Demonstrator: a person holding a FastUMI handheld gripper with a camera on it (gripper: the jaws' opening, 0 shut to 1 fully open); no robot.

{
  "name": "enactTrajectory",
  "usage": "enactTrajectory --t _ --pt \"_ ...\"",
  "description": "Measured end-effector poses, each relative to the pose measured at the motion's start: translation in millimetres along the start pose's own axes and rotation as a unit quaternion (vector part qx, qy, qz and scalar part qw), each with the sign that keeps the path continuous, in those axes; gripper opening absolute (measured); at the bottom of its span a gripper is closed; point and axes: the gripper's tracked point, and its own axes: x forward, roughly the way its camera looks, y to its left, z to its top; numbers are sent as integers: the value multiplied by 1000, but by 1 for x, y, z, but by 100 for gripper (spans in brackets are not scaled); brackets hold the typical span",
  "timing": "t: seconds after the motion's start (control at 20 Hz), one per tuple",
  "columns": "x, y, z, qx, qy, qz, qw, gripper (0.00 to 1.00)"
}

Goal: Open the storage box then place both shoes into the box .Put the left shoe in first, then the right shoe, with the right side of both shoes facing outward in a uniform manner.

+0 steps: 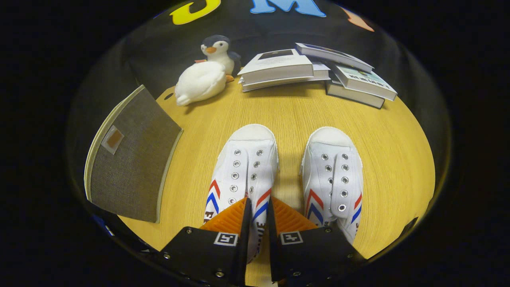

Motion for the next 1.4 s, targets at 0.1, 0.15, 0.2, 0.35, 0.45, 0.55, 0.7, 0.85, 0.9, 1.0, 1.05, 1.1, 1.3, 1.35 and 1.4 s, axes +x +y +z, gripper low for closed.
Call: enactTrajectory --t 0.1,0.15,0.2,0.35,0.45,0.55,0.7,0.85,0.9,1.0,1.05,1.1,1.3,1.35,1.4 --pt "0 1 -1 7 8 2 1000 24" --pt "-5 -5 1 16 6 -9 1000 24" --pt "4 -2 0 37 3 -11 999 2" --pt "-1 1 -1 73 9 -3 997 2" --pt "-5 5 2 97 4 12 995 1" --pt "-8 16 3 113 8 20 993 1" --pt "-16 23 5 122 7 25 992 1" --pt "-29 34 14 144 -2 41 989 1" --pt "-35 38 19 150 -8 47 988 1" --pt "-45 41 33 155 -18 55 986 1" --pt "-53 46 38 155 -25 59 986 1" --pt "-61 51 45 153 -31 63 986 1" --pt "-90 76 73 145 -59 82 984 1" --pt "-98 85 80 144 -62 88 984 1" --pt "-104 92 87 145 -68 95 982 1"
